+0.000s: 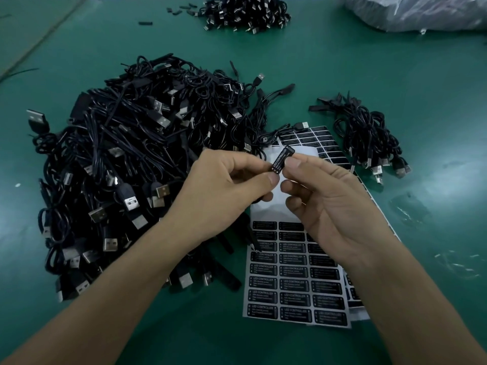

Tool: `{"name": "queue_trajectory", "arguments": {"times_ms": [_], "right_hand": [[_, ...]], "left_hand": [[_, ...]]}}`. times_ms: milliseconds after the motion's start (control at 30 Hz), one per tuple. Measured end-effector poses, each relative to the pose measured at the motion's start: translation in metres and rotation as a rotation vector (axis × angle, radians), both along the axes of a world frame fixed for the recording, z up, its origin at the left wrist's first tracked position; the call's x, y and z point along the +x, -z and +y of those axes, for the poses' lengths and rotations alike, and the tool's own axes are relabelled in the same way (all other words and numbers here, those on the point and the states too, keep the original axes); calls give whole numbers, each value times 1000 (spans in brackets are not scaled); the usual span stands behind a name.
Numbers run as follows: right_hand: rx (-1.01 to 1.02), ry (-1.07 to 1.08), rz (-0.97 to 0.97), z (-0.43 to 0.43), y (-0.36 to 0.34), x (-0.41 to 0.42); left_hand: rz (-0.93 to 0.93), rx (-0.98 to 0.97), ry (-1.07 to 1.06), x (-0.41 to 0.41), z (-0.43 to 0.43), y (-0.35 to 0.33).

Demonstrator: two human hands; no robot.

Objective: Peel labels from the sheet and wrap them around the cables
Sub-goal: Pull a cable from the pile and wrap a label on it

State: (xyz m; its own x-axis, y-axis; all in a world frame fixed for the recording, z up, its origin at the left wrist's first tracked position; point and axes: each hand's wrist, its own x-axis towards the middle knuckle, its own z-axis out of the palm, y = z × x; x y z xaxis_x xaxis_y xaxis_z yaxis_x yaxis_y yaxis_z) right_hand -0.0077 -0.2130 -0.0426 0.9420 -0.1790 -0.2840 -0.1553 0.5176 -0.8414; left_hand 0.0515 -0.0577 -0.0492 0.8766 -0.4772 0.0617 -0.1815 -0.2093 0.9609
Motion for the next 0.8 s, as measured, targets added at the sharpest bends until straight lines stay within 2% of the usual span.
{"name": "queue_trajectory", "arguments": {"times_ms": [333,800], "right_hand": [[-43,14,-23,0,3,0],[-147,13,5,0,3,-1]], "left_hand": [[259,-149,59,-2,1,-7],[268,-148,109,0,2,-4]]}}
